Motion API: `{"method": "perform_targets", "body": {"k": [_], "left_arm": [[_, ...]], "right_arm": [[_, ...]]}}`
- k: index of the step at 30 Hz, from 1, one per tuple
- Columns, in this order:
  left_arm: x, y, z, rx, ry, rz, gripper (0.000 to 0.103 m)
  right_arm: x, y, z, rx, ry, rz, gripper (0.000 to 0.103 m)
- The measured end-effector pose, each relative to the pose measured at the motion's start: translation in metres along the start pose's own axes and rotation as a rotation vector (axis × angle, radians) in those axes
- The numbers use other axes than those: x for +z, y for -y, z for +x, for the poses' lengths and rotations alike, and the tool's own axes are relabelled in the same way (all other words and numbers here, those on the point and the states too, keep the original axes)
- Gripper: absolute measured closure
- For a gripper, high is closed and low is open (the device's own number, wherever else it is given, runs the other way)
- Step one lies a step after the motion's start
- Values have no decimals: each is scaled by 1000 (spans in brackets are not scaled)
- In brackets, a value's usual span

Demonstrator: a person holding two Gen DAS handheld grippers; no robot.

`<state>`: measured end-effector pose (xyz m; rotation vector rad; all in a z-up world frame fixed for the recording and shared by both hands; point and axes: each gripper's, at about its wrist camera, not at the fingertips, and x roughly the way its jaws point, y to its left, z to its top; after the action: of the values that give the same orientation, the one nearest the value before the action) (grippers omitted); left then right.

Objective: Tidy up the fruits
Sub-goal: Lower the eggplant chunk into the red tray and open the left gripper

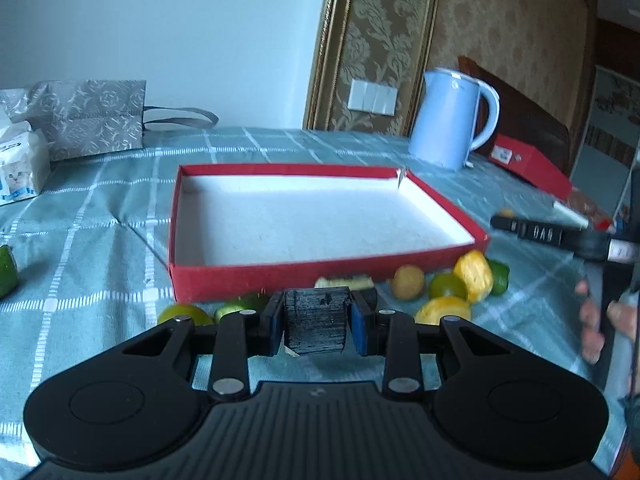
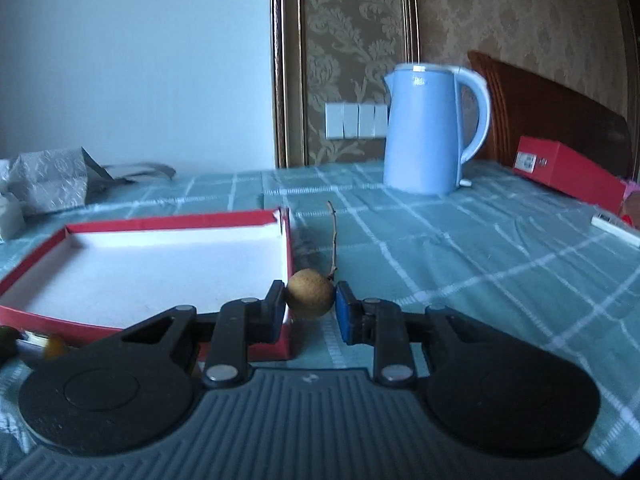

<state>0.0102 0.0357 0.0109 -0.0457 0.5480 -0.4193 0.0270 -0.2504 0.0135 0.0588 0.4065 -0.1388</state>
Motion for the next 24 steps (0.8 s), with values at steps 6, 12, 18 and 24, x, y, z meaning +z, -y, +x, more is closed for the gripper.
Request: {"method": "perform_targets", "body": {"k": [6,12,18,24], "left_arm": [[23,12,12,22,15,13,71],[47,17,43,64,9,15,71],[66,3,79,127,-36,-34,71],[70,-13,110,183,-95,-77,71]], "right_arm": [[-7,5,-9,-31,29,11,78],[-9,0,-11,-29,27,-12,78],[-9,0,-12,-33,32,-16,78],[-10,-3,-12,-26,29,-28,78]]}}
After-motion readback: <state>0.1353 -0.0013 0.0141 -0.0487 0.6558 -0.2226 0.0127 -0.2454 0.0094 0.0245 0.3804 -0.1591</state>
